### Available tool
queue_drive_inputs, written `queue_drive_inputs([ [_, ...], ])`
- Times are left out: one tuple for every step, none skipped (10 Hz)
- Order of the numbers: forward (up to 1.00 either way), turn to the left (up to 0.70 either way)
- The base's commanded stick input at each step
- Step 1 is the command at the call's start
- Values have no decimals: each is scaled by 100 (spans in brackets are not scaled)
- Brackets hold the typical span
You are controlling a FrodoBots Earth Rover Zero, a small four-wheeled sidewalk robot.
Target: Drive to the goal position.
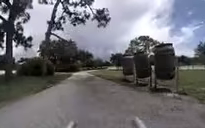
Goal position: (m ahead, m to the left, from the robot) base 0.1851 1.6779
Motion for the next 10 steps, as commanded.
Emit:
queue_drive_inputs([
  [70, 7],
  [70, 0],
  [70, 0],
  [70, 0],
  [70, 0],
  [70, 0],
  [70, 0],
  [70, 0],
  [70, 0],
  [70, 0],
])
